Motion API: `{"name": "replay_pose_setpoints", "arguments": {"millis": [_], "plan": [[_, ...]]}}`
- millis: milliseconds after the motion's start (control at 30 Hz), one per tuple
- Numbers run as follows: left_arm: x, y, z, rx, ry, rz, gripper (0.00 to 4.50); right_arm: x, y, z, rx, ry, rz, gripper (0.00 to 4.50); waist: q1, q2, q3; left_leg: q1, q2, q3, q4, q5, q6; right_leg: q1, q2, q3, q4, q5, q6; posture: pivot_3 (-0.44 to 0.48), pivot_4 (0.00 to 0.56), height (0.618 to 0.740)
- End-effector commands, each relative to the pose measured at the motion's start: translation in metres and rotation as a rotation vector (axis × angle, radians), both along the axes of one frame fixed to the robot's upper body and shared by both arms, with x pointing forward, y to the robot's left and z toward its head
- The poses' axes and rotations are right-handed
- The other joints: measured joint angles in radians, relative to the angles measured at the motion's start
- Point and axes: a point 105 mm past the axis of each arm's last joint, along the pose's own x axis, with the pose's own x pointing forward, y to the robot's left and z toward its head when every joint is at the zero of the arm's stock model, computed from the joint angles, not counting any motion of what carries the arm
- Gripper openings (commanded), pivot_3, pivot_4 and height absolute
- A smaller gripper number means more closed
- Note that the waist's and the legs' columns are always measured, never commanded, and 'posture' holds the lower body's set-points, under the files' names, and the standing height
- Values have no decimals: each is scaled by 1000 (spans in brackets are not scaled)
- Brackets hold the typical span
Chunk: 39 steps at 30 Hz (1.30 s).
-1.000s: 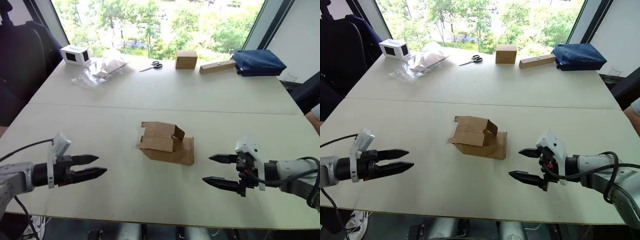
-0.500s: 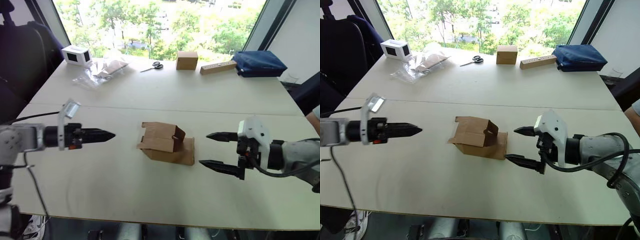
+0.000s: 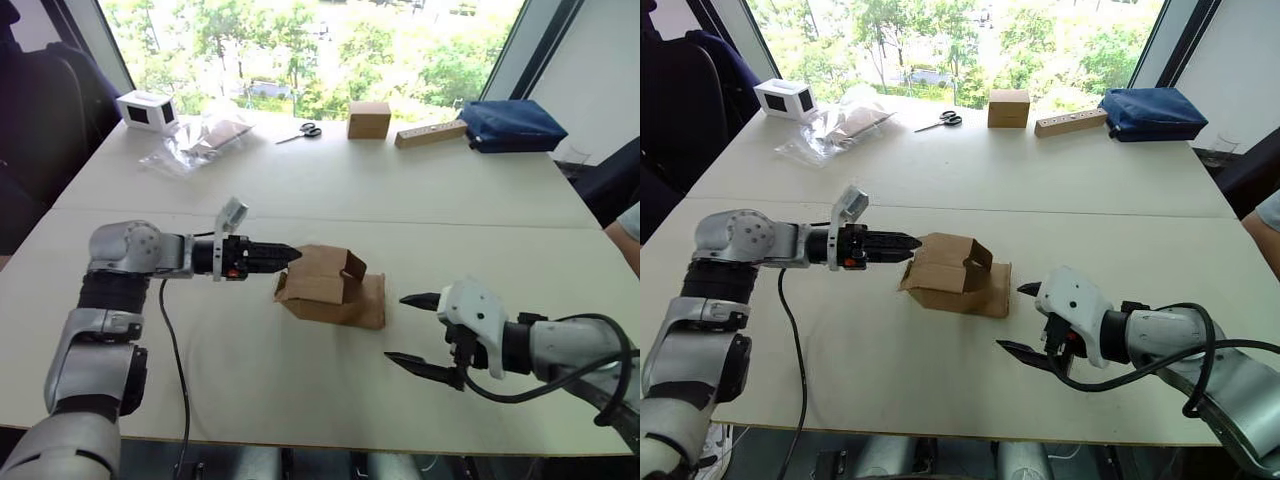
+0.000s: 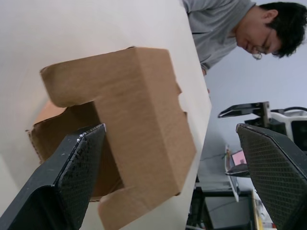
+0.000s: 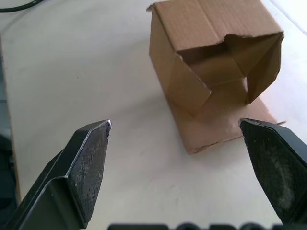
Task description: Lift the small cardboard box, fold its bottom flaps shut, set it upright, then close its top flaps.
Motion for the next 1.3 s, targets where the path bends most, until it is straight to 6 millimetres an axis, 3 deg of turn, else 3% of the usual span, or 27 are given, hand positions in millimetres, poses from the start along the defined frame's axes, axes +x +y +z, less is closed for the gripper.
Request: {"name": "replay_pose_setpoints", "arguments": {"millis": [33,200,700,867,967,1067,1267,1300], "plan": [[3,2,9,14,-64,-43,4500,-5,0,9,1,-42,-9,4465,1,0,0,0,0,0,0,0,0,0,0,0,0,0,0,0,150,740],[1,7,14,-16,-57,-60,4500,-9,0,9,17,-36,-23,4465,-1,0,0,0,1,0,0,0,1,0,0,0,0,0,-1,0,150,740],[4,-22,-15,-46,-31,-150,4500,-5,0,11,20,-50,-44,4465,1,-1,0,-1,1,0,1,-1,1,0,0,0,0,-1,-2,0,150,740],[10,-31,-6,-90,-48,-170,4500,-4,-1,10,15,-53,-60,4465,1,-1,0,-1,1,0,1,-1,2,0,0,0,0,-1,-2,0,150,740],[11,-33,-5,-89,-62,-185,3836,-4,-1,9,19,-51,-63,4500,1,-1,0,-1,1,0,2,-1,2,0,0,1,0,-1,-2,0,150,740],[13,-33,-5,-88,-66,-185,2507,-4,0,7,21,-50,-67,4500,1,-1,0,-1,1,0,2,-1,2,0,0,0,0,-1,-2,0,150,740],[12,-35,-5,-94,-68,-204,244,-4,-1,6,25,-52,-75,4500,1,-1,0,-1,2,0,2,-1,2,0,0,0,0,-1,-2,0,150,740],[12,-35,-5,-94,-68,-207,45,-4,-1,6,26,-52,-76,4500,1,-1,0,-1,2,0,2,-1,2,0,0,0,0,-1,-2,0,150,740]]}}
